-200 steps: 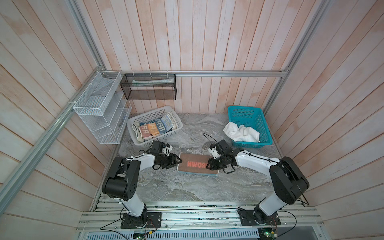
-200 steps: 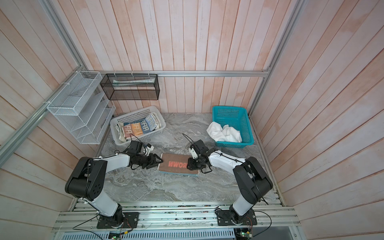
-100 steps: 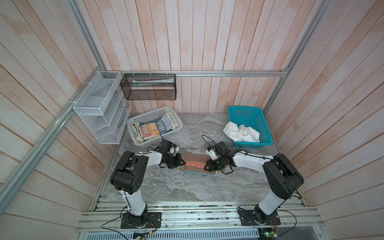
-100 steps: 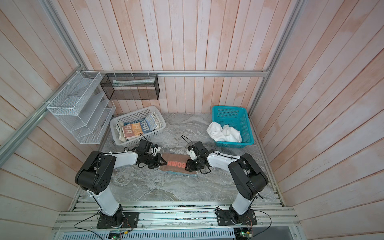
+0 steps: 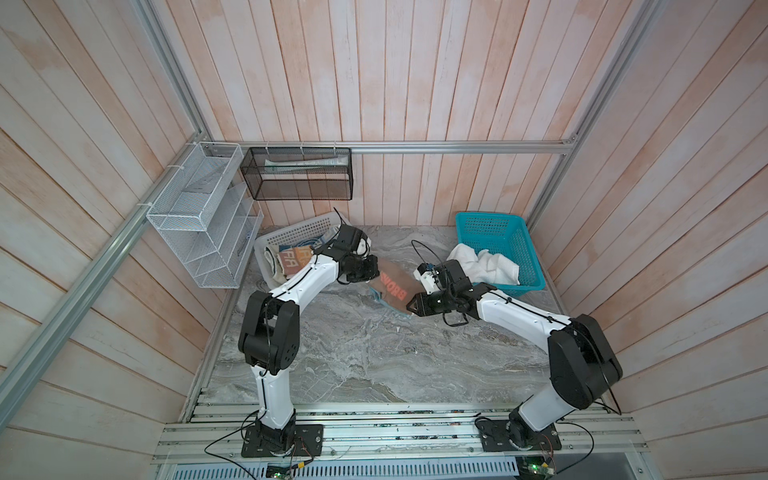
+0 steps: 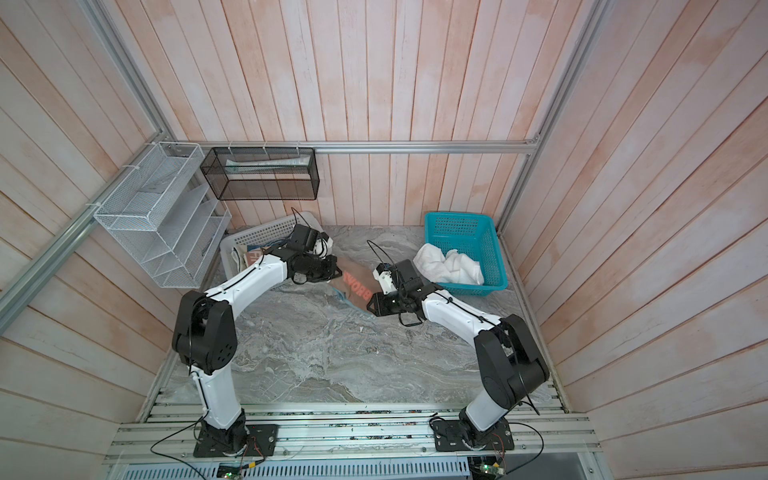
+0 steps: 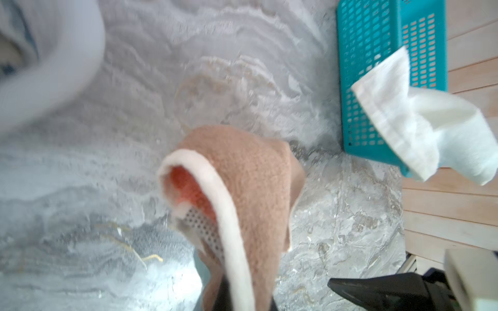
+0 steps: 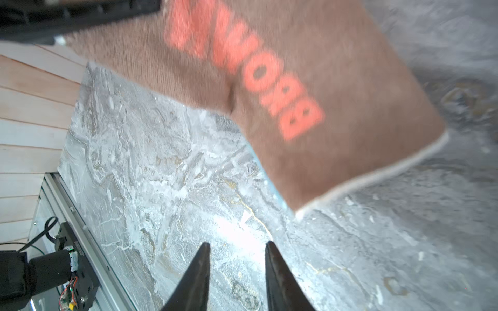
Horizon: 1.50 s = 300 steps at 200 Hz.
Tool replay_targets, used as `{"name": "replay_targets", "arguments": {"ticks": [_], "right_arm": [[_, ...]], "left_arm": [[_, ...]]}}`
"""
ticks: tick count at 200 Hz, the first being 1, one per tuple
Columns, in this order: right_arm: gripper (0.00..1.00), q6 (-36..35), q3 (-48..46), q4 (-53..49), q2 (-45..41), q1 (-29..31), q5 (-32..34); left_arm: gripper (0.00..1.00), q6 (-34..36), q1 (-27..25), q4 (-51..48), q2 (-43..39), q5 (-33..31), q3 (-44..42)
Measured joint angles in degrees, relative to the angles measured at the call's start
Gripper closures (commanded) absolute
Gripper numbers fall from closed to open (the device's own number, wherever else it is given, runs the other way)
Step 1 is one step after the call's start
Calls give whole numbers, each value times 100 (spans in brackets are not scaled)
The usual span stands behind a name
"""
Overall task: Fold and stack the towels
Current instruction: 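Lift the folded brown towel with the left gripper toward the white basket, then lay the brown towel in the basket with left while right reaches teal basket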
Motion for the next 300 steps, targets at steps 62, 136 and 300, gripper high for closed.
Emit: {"name": "replay_targets", "arguments": {"ticks": [62, 136, 300], "right_arm": [[66, 61, -2, 17, 186, -385, -7], [67, 46, -2, 17, 579, -435, -168], [67, -90, 404, -455, 643, -485, -168]], "left_arm": [[100, 345, 420, -1292, 2079, -138, 3770], [100, 63, 1495, -1346, 1349, 98, 3589], [48, 50, 3416, -697, 304, 367, 1010]]}}
